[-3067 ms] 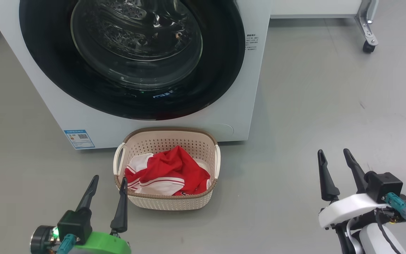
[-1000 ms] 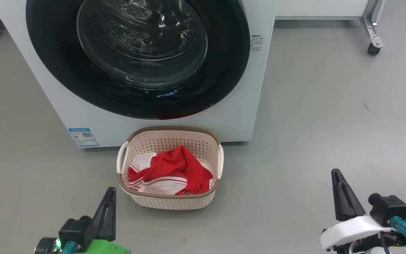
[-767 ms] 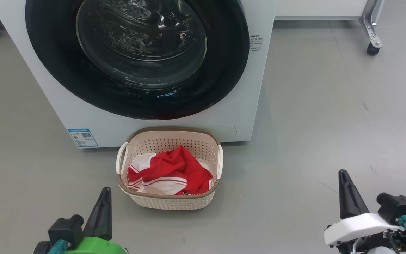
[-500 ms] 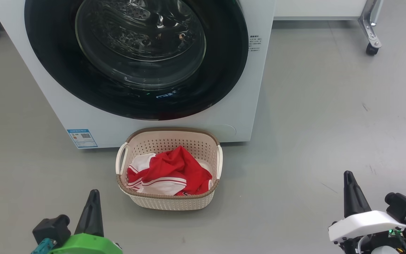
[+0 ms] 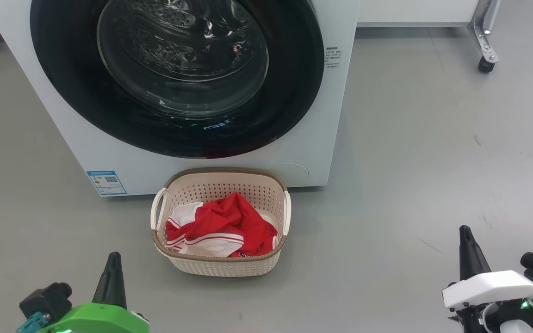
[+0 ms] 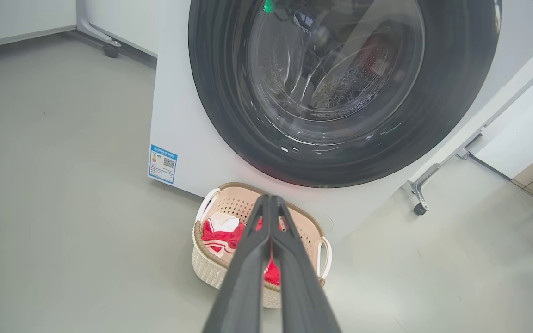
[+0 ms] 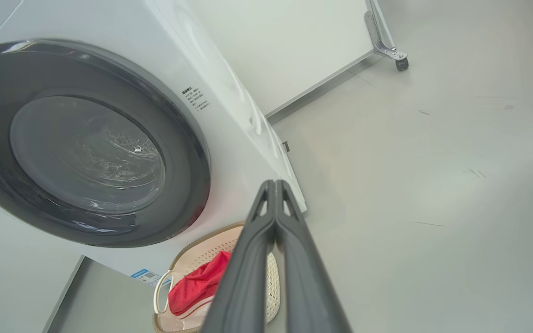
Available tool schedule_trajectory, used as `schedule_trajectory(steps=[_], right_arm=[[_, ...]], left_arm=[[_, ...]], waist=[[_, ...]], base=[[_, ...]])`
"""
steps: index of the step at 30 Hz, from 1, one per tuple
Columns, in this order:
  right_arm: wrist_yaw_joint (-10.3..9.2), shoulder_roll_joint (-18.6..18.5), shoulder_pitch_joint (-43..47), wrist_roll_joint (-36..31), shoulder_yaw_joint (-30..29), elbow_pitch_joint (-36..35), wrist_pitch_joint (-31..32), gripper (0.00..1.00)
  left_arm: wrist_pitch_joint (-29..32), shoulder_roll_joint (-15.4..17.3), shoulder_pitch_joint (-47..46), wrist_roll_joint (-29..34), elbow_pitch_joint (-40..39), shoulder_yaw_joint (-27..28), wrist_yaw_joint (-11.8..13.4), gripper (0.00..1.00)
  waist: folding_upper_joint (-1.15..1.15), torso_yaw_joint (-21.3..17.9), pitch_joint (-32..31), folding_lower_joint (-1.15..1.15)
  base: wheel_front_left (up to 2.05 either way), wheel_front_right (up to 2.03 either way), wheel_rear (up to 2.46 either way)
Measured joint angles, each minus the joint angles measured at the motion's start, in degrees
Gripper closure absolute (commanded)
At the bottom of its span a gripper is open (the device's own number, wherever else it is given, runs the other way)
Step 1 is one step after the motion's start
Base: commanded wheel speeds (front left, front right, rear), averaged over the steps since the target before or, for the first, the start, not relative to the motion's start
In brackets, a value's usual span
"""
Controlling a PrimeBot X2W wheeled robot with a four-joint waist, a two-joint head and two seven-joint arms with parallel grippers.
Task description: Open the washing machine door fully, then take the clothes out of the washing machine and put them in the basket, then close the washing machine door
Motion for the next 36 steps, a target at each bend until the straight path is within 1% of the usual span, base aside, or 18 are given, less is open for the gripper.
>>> schedule_trajectory(steps=[6, 13, 15, 21, 23, 36], right_arm=[[0.32, 0.15, -0.64, 4.38, -0.99, 0.53, 1.09, 1.00], [0.58, 0.29, -1.17, 9.40, -2.09, 1.19, 2.59, 1.00], [1.00, 0.37, -1.44, 10.79, -2.42, 1.37, 2.90, 1.00], [1.04, 0.56, -1.85, 15.13, -3.30, 1.83, 4.02, 1.00], [1.54, 0.63, -2.15, 17.24, -3.78, 2.13, 4.58, 1.00], [2.21, 0.91, -3.30, 26.54, -5.82, 3.32, 7.04, 1.00]], left_arm=[[1.05, 0.01, -0.16, -4.35, 0.33, 0.83, -0.93, 1.00], [2.44, 0.03, -0.62, -9.81, 0.65, 1.97, -1.47, 1.00], [2.86, 0.03, -0.88, -11.34, 0.76, 2.21, -1.53, 1.00], [4.02, 0.05, -1.26, -15.75, 1.09, 3.21, -2.14, 1.00], [4.55, 0.08, -1.32, -18.31, 1.31, 3.65, -2.43, 1.00], [7.12, 0.13, -2.49, -28.42, 2.15, 5.59, -3.49, 1.00]], waist=[[0.00, -0.11, -0.06, 0.00], [0.00, -0.24, -0.14, 0.00], [0.00, -0.28, -0.17, 0.00], [0.00, -0.38, -0.23, 0.00], [0.00, -0.44, -0.27, 0.00], [0.00, -0.68, -0.42, 0.00]], base=[[0.00, 0.00, 0.00], [0.00, 0.00, 0.00], [0.00, 0.00, 0.00], [0.00, 0.00, 0.00], [0.00, 0.00, 0.00], [0.00, 0.00, 0.00]])
